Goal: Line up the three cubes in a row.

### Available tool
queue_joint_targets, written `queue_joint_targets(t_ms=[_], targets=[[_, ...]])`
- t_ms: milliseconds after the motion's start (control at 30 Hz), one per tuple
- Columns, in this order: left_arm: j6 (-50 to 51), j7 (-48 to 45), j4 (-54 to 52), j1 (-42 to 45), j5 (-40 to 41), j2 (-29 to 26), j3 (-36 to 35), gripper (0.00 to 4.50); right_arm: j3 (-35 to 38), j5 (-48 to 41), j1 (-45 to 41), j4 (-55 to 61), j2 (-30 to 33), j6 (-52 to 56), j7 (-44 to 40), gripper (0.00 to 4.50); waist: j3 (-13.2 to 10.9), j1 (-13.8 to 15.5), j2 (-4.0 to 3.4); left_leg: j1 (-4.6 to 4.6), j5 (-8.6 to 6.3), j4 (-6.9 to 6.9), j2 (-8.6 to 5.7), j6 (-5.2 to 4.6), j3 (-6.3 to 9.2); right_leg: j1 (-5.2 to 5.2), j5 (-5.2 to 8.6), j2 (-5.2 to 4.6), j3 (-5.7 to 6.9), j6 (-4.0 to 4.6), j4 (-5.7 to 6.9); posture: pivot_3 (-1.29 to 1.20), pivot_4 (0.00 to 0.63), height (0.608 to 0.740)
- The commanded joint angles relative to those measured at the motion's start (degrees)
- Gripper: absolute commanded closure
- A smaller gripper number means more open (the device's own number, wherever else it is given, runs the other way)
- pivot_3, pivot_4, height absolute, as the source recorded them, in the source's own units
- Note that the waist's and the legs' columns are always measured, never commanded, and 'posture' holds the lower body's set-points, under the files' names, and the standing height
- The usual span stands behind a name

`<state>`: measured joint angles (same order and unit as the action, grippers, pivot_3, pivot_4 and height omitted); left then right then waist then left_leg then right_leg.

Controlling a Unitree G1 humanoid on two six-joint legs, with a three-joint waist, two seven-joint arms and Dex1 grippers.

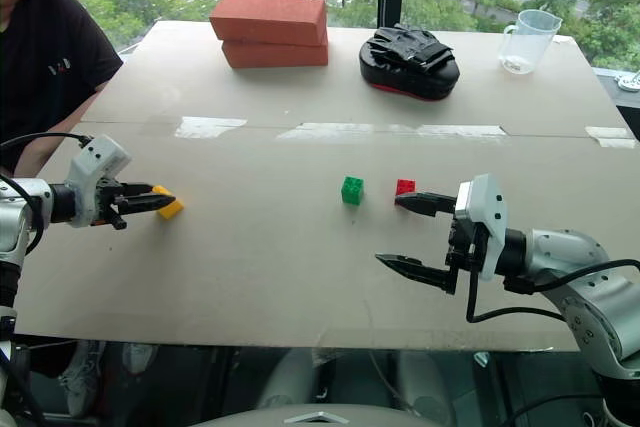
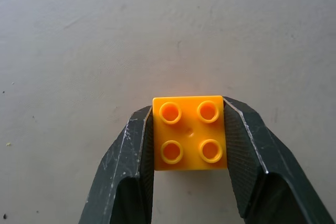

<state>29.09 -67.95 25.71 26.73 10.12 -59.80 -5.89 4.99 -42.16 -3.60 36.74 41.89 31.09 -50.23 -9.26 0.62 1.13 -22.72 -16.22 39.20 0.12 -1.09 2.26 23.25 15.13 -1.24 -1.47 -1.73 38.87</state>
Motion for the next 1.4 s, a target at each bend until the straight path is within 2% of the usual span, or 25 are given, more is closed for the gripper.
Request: queue_joint_targets(t_ms=[33,200,367,433,500,600,700,933,1400], targets=[[-3.3,-2.78,0.82,2.4,0.46,-0.18,0.79,3.25,2.4,-1.16,0.5,2.91,0.51,-0.37,1.02,0.0,0.0,0.06,0.0,0.0,0.0,0.0,0.0,0.0,0.0,0.0,0.0,0.01,0.0,0.0,0.0,0.0,0.15,0.737],[-1.09,-9.78,-7.91,8.21,5.03,2.8,3.9,3.25,3.41,-1.7,1.46,3.77,0.89,-0.21,1.83,0.0,-0.01,0.31,0.05,-0.06,0.0,0.04,0.0,0.0,0.05,0.0,0.0,0.09,0.06,0.0,0.0,0.0,0.15,0.737],[-7.58,-15.39,-7.91,15.77,1.33,9.03,13.35,3.25,4.78,-2.09,3.18,4.18,1.82,-0.68,1.33,0.0,0.01,0.05,0.05,-0.08,0.0,0.09,-0.07,0.0,0.06,-0.04,0.0,0.23,0.06,-0.01,-0.01,0.0,0.15,0.737],[-12.33,-16.98,-4.4,18.86,-0.68,12.28,16.55,3.25,5.68,-2.25,3.73,4.19,2.29,-0.58,1.32,0.0,0.0,-0.56,0.05,-0.04,0.0,0.08,-0.04,0.0,-0.03,-0.03,0.0,0.24,-0.04,-0.01,0.01,0.0,0.15,0.737],[-21.04,-18.57,4.36,24.53,-4.27,18.21,20.85,3.25,8.3,-2.58,5.51,4.63,3.17,-0.42,1.51,0.0,0.0,-0.67,0.05,-0.03,0.0,0.07,-0.03,-0.01,-0.02,-0.03,0.0,0.33,-0.02,-0.01,0.01,0.0,0.15,0.737],[-30.14,-20.31,15.65,30.2,-7.72,22.53,23.35,3.25,9.78,-3.08,7.15,5.88,3.62,-0.12,2.36,0.0,0.0,-0.22,0.07,-0.09,0.01,0.12,-0.08,-0.02,-0.12,-0.04,0.0,0.35,0.08,-0.01,0.0,0.0,0.15,0.737],[-35.78,-21.73,23.6,34.01,-9.8,24.4,24.33,3.25,10.44,-3.62,8.57,7.52,3.7,0.32,3.3,0.0,-0.01,-1.56,0.07,-0.07,-0.02,0.06,-0.06,-0.06,-0.12,-0.01,0.0,0.37,-0.07,-0.01,-0.01,0.0,0.15,0.737],[-42.54,-24.51,33.98,39.28,-12.9,24.87,24.07,3.25,12.19,-4.96,11.04,10.2,4.12,1.39,5.47,0.0,-0.01,-1.42,0.09,-0.08,-0.04,0.06,-0.05,-0.09,-0.1,-0.01,0.01,0.37,-0.04,-0.03,-0.02,0.0,0.15,0.737],[-47.07,-22.43,41.03,41.88,-16.54,26.61,22.86,3.25,12.99,-5.44,11.27,9.81,5.59,1.47,6.3,0.0,-0.02,-1.33,0.1,-0.1,-0.04,0.09,-0.06,-0.09,-0.05,-0.01,0.01,0.36,-0.01,-0.04,0.0,0.0,0.15,0.737]])
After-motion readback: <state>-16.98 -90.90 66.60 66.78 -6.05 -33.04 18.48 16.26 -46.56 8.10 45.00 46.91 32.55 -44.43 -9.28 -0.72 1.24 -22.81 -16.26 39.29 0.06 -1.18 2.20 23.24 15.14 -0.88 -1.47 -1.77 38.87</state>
